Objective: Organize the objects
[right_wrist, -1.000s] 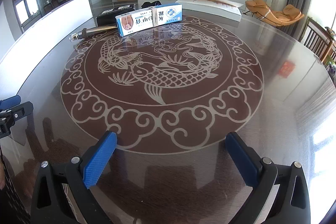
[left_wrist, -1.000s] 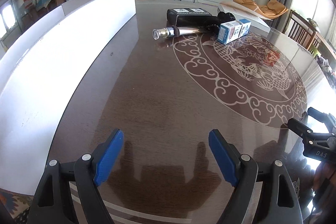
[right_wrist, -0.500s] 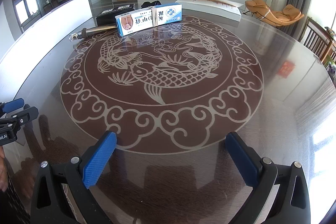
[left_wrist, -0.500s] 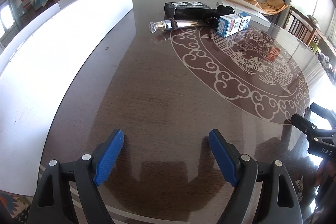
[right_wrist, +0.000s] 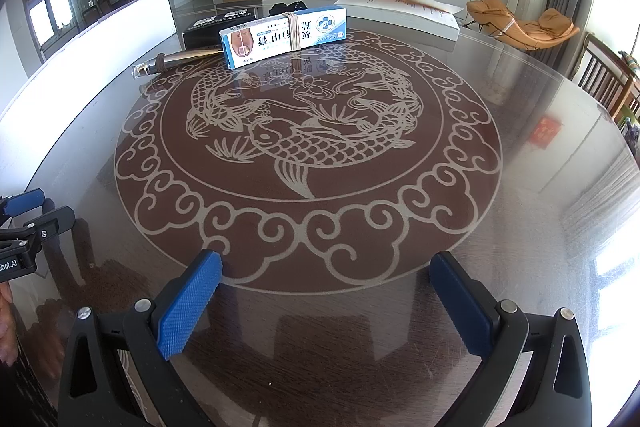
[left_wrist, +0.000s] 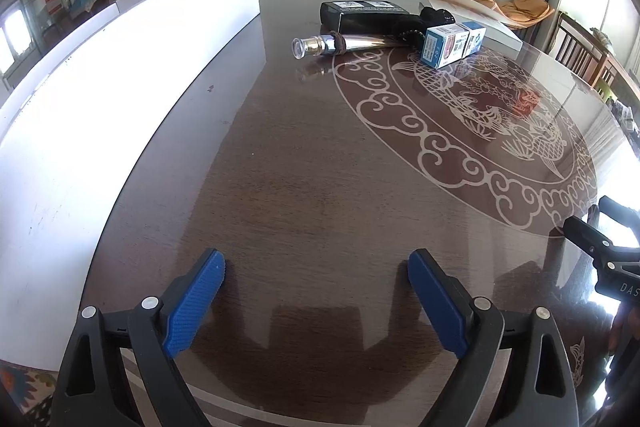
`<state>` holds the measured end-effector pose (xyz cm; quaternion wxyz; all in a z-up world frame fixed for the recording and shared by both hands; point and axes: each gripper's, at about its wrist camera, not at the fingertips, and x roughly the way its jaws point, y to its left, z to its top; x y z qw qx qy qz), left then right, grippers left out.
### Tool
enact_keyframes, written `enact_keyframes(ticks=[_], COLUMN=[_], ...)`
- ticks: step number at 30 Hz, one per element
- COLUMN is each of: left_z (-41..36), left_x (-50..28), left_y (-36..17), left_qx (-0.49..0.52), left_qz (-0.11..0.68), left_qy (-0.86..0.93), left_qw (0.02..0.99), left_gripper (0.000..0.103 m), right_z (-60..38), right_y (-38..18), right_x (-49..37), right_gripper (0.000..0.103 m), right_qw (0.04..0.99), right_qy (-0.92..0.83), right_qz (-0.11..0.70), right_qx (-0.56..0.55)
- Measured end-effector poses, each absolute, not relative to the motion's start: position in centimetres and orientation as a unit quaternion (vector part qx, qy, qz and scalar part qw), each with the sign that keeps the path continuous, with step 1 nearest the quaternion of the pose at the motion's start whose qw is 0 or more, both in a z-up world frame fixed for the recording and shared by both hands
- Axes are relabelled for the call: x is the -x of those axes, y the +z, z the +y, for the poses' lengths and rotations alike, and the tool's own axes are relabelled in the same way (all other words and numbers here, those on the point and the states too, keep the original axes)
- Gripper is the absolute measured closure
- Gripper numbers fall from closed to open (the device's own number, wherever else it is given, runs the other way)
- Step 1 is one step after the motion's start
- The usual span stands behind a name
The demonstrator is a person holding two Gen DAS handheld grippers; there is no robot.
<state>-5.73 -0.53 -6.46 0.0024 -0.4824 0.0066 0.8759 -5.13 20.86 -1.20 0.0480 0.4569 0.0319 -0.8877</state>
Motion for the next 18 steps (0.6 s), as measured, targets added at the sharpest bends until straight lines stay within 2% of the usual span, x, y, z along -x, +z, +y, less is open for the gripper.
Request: enact_keyframes(ticks=[2,18], left_z=[-0.76,-0.84], left_x=[5.78,5.6], left_y=[-6.63,-6.79], left_qx=[0.485,0.477], left_qz=[0.003,0.003], left_qy=[0.875,0.879], left_qw=[-0.003,-0.004], left_gripper=[0.0,0.0], right_z=[20.84,20.85], right_y=[-1.23,-1.22], right_x=[5.14,5.14], right_gripper=[0.0,0.0], right_qw=[0.048,0.048], right_qy=[-0.888,-0.888], right_qz=[0.032,0.032], right_qx=[-0.457,-0.457])
